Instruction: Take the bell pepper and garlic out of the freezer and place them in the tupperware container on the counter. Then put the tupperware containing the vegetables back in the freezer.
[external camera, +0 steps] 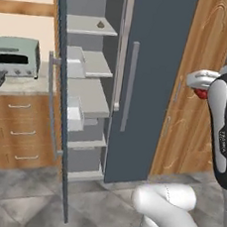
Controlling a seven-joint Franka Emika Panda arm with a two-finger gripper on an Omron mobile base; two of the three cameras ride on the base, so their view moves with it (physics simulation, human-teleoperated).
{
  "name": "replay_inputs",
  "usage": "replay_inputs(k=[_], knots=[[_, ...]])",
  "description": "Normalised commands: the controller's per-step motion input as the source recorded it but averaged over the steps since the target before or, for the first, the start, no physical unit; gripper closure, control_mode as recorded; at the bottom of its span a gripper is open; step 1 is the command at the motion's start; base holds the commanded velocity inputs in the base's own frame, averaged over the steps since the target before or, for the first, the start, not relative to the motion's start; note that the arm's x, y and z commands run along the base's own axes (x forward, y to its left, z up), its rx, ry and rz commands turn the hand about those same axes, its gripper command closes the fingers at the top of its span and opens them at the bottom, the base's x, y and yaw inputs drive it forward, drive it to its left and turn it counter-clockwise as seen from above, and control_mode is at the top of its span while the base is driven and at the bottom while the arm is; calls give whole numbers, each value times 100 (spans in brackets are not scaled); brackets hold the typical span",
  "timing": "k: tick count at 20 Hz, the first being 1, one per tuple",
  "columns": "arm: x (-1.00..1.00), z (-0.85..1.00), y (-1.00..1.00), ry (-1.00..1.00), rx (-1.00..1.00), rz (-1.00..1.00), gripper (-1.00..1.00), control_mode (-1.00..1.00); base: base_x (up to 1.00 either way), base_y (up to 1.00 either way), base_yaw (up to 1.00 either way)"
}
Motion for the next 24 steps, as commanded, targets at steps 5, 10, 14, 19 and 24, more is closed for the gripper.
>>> replay_inputs(k=[5, 10, 14, 19, 24], knots=[[0, 0, 0, 0, 0, 0, 100, 100, -59, 100, -4], [0, 0, 0, 0, 0, 0, 100, 100, -8, 100, -8], [0, 0, 0, 0, 0, 0, 100, 100, -4, 100, -8], [0, 0, 0, 0, 0, 0, 100, 100, 4, 100, -9], [0, 0, 0, 0, 0, 0, 100, 100, 60, 94, -8]])
